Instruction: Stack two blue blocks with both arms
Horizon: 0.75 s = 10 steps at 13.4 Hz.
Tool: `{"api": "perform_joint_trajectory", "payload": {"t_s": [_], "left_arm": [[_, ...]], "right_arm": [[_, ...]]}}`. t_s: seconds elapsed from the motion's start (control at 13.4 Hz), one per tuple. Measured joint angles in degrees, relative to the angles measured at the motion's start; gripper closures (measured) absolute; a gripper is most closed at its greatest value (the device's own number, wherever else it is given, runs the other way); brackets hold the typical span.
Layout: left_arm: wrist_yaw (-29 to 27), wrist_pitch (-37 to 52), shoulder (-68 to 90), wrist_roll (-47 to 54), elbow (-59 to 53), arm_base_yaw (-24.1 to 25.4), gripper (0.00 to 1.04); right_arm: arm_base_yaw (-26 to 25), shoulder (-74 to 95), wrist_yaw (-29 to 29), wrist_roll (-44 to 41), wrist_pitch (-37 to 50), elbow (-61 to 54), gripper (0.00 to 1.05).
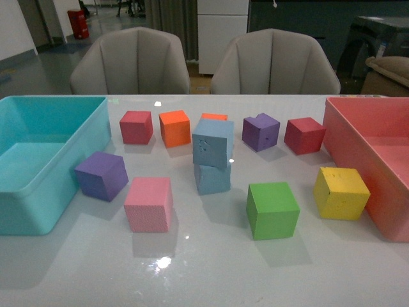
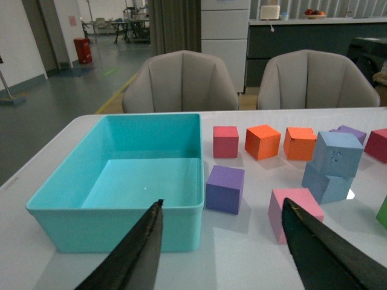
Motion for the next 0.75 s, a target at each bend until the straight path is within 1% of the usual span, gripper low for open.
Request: {"api": "perform_joint_trajectory", "payload": {"t_s": [0.07, 0.15, 0.75], "left_arm": [[0.0, 0.0, 0.0, 0.0, 0.0, 0.0, 0.2], [0.0, 0.02, -0.02, 0.02, 0.0, 0.0, 0.07], [0.0, 0.02, -0.02, 0.02, 0.0, 0.0, 0.07]], "right_arm": [[0.0, 0.0, 0.0, 0.0, -0.02, 0.0, 0.06], [0.0, 0.0, 0.0, 0.0, 0.0, 0.0, 0.06], [0.0, 0.0, 0.0, 0.0, -0.02, 0.0, 0.06]]}}
